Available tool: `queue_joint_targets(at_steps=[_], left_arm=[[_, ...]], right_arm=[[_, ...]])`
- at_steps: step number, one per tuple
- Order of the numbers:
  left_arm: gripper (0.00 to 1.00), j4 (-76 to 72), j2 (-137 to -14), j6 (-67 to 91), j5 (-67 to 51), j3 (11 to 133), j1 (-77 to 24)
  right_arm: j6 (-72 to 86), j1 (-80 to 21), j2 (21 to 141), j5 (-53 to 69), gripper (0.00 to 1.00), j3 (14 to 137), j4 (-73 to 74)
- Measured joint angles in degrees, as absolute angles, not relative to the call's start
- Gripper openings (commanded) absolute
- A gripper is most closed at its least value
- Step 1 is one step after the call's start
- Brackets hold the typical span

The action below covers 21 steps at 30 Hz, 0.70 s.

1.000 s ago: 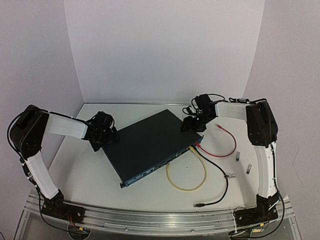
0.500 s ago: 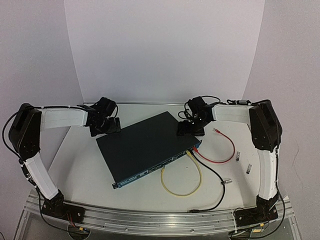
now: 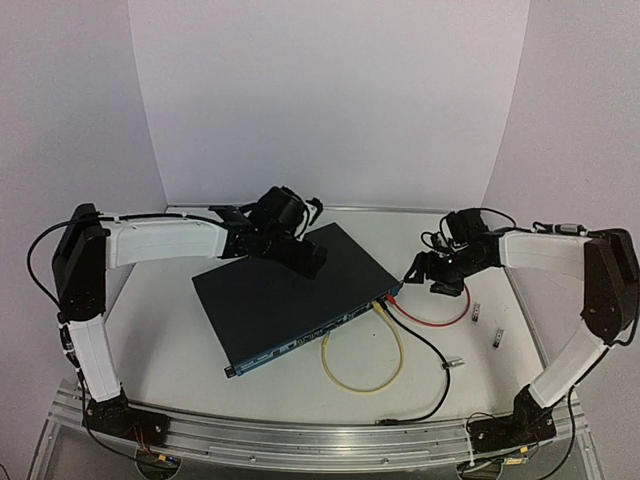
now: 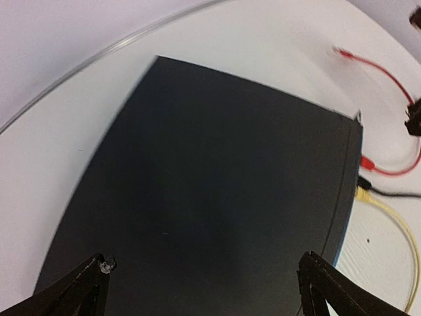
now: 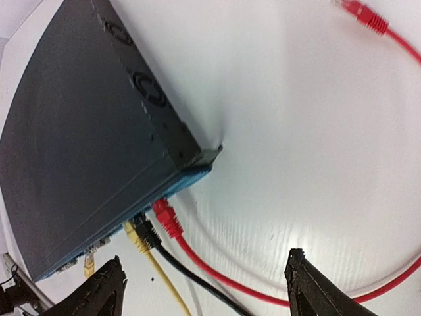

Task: Pull the plug from the switch port

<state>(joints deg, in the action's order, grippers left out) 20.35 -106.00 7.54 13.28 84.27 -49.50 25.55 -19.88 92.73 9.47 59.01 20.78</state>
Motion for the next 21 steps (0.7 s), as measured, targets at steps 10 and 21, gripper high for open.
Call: queue_joint_targets(at_steps=[10,21], left_arm=[[1.00,18.7,-114.5,-5.0,1.4,84.2,-53.8],[0.99,14.9,-118.4,-11.1,-2.8,84.5,-54.4]], right_arm=[[31.8,-16.0,95.7,27.3,0.67,47.7,1.6],[36.3,-12.4,106.9,37.6,0.60,48.1,-11.4]])
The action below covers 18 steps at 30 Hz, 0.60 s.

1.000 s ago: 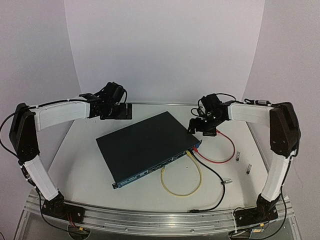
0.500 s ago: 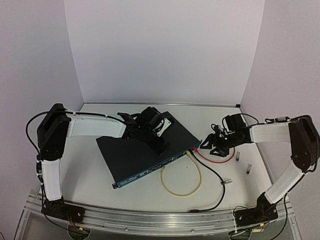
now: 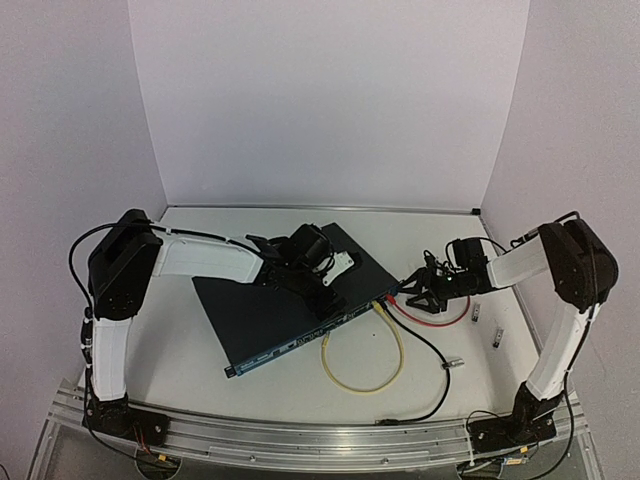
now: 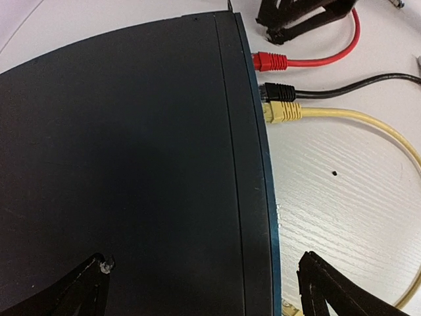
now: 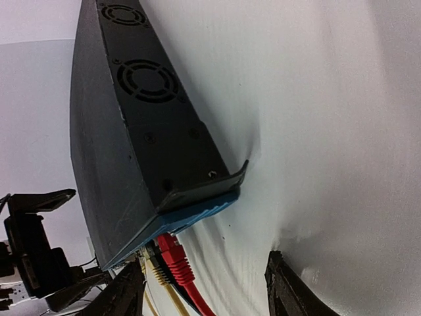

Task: Pull the plug from the switch port

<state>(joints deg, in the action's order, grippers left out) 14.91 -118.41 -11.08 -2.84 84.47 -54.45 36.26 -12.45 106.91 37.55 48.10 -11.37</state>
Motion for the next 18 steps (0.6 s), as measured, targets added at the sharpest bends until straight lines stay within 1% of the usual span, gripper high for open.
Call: queue_joint_targets(at_steps=[5,8,12,18], left_arm=[[0.99,14.4,-121.2,-12.5,-2.2,85.5,-55.1],[0.99,14.1,-121.9,-12.7,-1.9,86.3,-55.3],[0.99,13.1,-122.3,-13.2,-1.2,86.3,-55.3],[0.98,11.8,-123.0,-13.5,0.7,86.3,-55.4]], right_arm=[[36.6,-12.3,108.6,40.7,0.56,48.1,-14.1],[36.7,-12.3,109.7,42.2,0.50,47.8,-15.8],[37.3,-12.3,110.6,43.7,0.49,47.2,-17.4],[39.5,-12.3,113.4,46.7,0.48,47.1,-23.6]])
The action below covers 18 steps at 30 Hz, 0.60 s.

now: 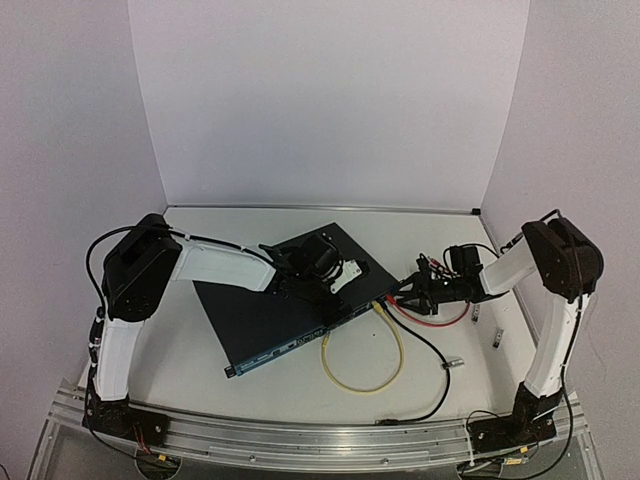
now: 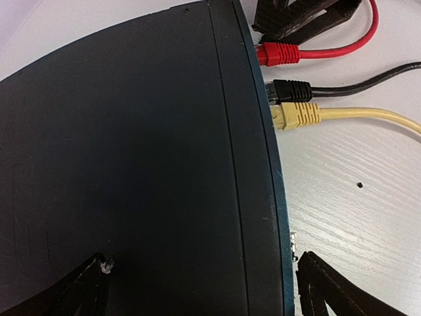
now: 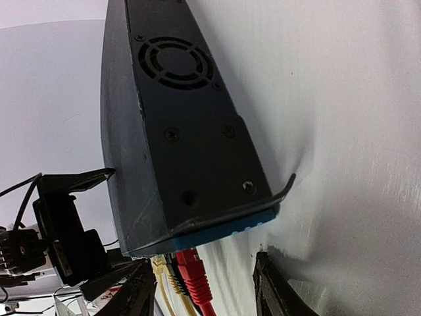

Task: Pull the plug from the switch port

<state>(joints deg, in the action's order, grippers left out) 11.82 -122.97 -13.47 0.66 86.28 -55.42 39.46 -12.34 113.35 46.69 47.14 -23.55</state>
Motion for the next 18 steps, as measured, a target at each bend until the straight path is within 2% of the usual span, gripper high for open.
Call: queue_joint_targets(at_steps=[13,18], left_arm=[[0.98,11.3,-123.2,-13.4,1.7,86.3,-55.5],[0.98,11.3,-123.2,-13.4,1.7,86.3,-55.5]], right_arm=[[42.8,-12.5,116.4,48.9,0.37,46.1,-32.0],[43.2,-12.6,117.0,49.4,0.36,45.9,-33.2]])
